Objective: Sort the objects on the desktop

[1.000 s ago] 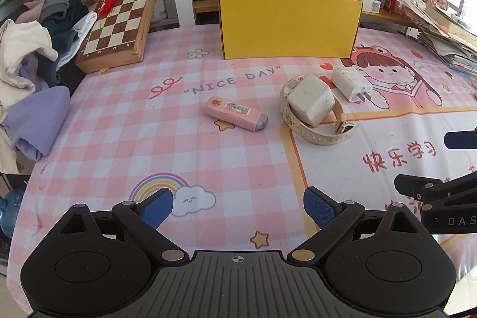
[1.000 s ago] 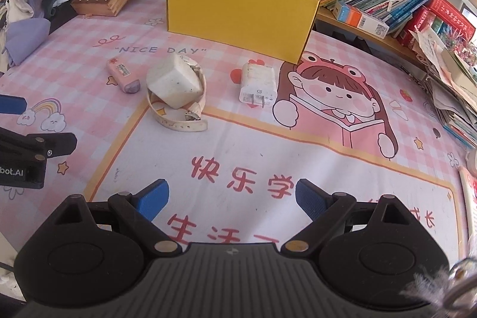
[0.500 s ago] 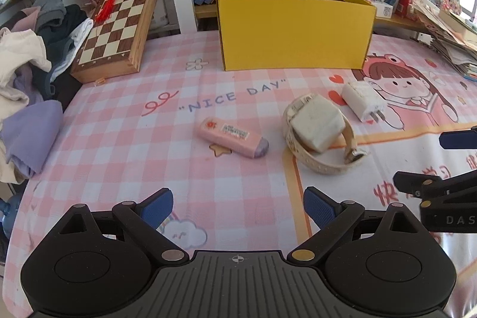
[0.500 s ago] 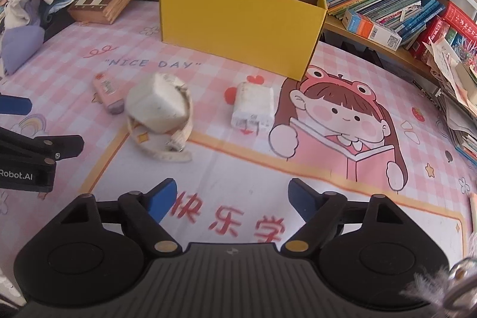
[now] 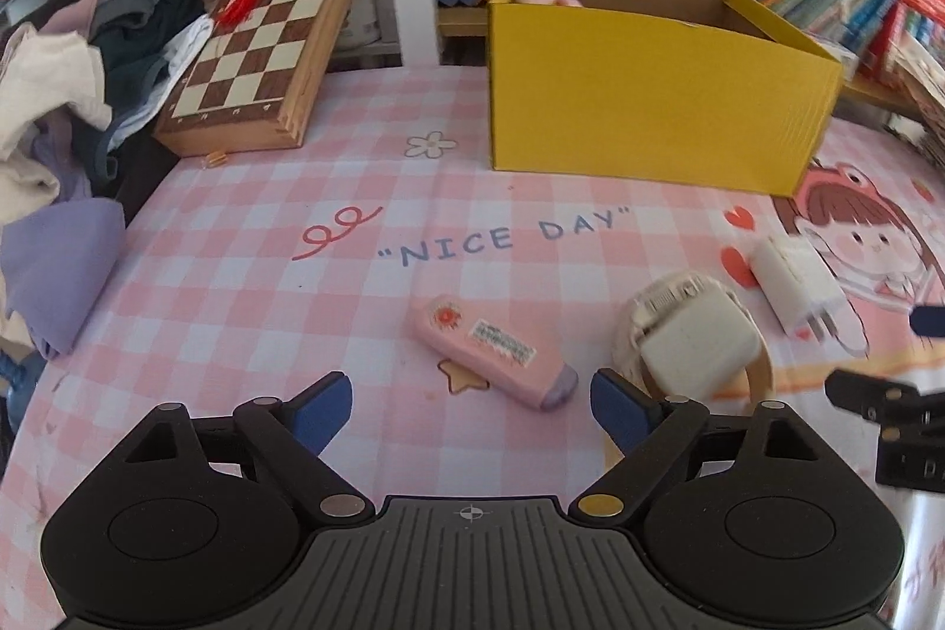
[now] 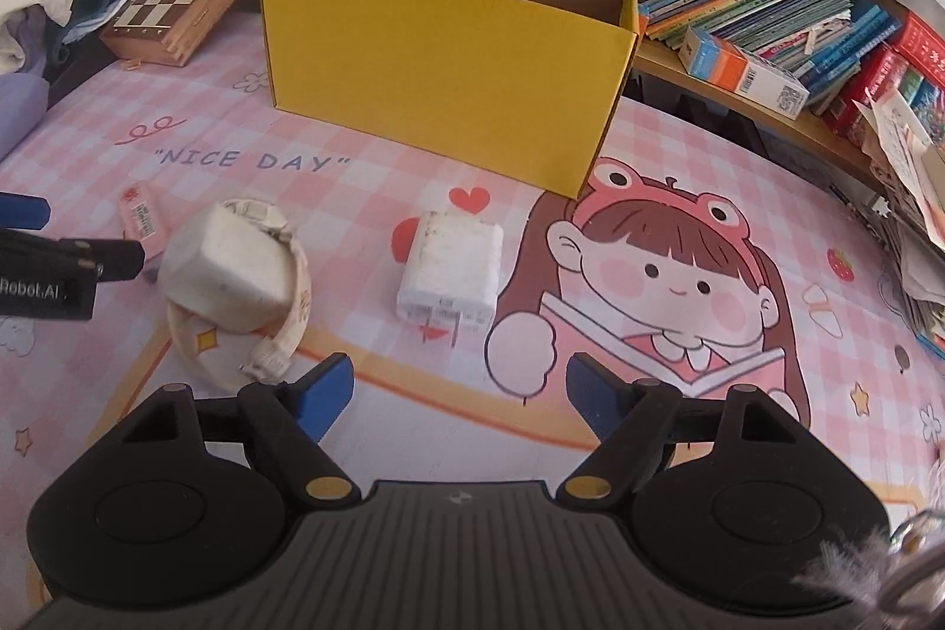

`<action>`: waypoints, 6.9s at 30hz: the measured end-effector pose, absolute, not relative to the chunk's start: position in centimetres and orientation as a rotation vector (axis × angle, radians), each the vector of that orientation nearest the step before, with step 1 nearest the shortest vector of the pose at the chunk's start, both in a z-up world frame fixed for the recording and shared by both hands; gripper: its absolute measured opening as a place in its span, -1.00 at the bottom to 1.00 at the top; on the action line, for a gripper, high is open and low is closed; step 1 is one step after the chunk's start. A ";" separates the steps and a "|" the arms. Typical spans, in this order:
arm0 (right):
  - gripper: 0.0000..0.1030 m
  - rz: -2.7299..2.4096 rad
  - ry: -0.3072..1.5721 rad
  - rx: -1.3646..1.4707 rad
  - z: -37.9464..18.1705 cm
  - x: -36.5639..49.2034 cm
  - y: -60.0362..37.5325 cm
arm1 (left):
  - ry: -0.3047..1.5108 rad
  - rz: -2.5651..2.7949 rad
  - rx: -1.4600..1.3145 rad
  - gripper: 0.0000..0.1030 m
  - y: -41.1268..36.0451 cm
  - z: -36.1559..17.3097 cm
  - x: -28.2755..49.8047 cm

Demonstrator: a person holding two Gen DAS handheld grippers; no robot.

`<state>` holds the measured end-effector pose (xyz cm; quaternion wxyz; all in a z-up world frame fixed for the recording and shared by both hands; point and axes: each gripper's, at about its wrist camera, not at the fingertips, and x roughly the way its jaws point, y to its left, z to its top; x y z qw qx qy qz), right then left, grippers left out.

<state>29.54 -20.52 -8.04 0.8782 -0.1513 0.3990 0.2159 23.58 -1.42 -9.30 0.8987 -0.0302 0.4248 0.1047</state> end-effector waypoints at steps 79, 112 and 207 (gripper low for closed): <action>-0.20 0.492 0.681 -0.263 5.3 26.2 -23.6 | 0.642 -0.213 0.083 -0.55 -1.7 5.0 20.2; -0.20 0.655 0.657 -0.329 7.9 42.4 -20.3 | 0.666 -0.108 0.142 -0.55 -4.0 7.3 34.8; 0.40 0.628 0.676 -0.371 6.1 39.2 -18.6 | 0.717 -0.183 0.189 0.55 -5.1 2.9 30.9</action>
